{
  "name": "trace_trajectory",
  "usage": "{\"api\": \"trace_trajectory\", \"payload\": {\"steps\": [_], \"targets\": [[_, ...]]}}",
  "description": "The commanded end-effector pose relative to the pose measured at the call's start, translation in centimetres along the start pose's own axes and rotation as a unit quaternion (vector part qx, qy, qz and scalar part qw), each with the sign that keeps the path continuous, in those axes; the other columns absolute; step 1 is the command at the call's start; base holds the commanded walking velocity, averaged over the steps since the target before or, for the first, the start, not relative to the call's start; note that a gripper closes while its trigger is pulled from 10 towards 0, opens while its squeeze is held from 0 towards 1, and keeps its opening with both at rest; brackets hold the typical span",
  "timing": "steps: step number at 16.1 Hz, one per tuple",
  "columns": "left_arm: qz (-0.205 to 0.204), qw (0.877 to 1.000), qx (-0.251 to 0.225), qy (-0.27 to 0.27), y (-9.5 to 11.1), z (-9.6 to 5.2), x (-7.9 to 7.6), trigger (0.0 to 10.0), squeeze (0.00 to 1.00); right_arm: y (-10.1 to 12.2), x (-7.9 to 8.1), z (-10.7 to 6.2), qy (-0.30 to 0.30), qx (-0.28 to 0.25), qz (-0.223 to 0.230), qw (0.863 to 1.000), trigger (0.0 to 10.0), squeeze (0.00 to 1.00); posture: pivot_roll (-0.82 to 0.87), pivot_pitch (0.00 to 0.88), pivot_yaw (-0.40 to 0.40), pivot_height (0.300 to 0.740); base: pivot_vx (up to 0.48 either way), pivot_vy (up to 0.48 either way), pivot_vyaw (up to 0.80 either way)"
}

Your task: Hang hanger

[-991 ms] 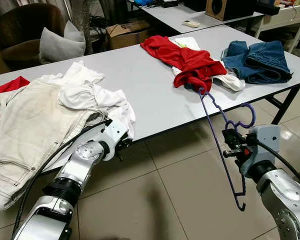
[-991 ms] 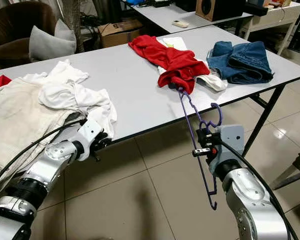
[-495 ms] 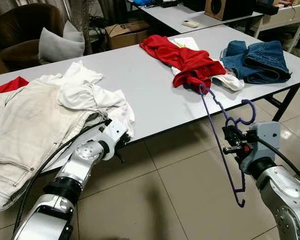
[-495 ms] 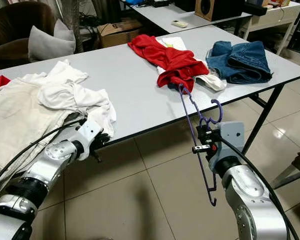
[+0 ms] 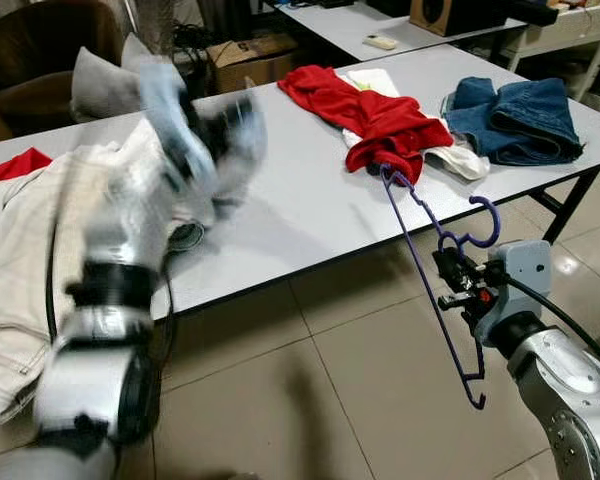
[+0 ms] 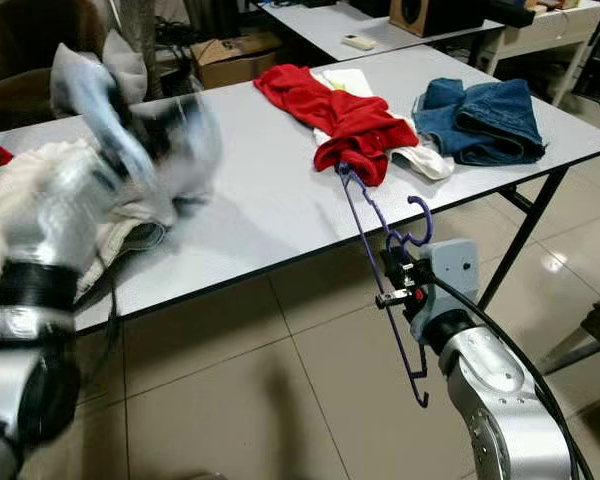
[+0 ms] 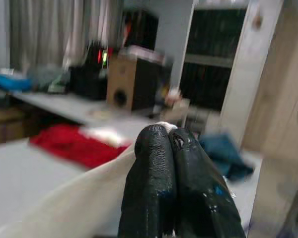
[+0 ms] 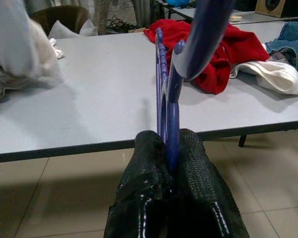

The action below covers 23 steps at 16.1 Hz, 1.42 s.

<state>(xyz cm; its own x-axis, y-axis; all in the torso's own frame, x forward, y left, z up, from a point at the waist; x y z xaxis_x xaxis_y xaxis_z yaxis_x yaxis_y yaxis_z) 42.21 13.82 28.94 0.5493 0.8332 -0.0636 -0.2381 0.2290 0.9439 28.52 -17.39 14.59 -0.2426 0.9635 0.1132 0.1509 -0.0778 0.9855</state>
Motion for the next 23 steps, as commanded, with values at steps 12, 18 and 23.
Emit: {"api": "trace_trajectory", "payload": {"steps": [12, 18, 23], "targets": [[-0.026, 0.984, -0.170, -0.044, 12.9, 1.7, -1.8, 0.0, 0.00, 0.7, 1.2, 0.4, 0.030, -0.030, -0.002, 0.999, 10.0, 0.00, -0.05, 0.000, 0.110, 0.740, 0.000, 0.000, 0.00], [0.090, 0.994, 0.041, -0.043, 1.9, 1.7, -2.5, 0.0, 0.00, 0.3, 1.0, 0.5, 0.018, -0.026, -0.003, 0.999, 10.0, 0.00, -0.05, 0.000, 0.120, 0.740, 0.000, 0.000, 0.00], [0.127, 0.988, 0.070, -0.047, 0.5, 1.5, -2.6, 0.0, 0.00, 0.1, 1.1, 0.4, 0.018, -0.022, -0.007, 1.000, 10.0, 0.00, -0.05, 0.000, 0.123, 0.740, 0.000, 0.000, 0.00]]}}
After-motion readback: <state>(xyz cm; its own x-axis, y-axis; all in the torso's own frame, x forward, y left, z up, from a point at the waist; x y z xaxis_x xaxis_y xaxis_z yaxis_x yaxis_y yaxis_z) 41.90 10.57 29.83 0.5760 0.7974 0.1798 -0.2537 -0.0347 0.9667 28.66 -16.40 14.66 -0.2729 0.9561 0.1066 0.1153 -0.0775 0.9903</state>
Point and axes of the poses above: a point about 5 cm out from each wrist's last joint towards the gripper, its own z axis pointing out of the wrist towards the gripper, its own y axis along the axis of the wrist's last joint, x = y × z, the point moved 5 cm from there along z, pointing out of the wrist towards the gripper, and after that the axes turned 7 degrees about z, right-handed, at the moved point
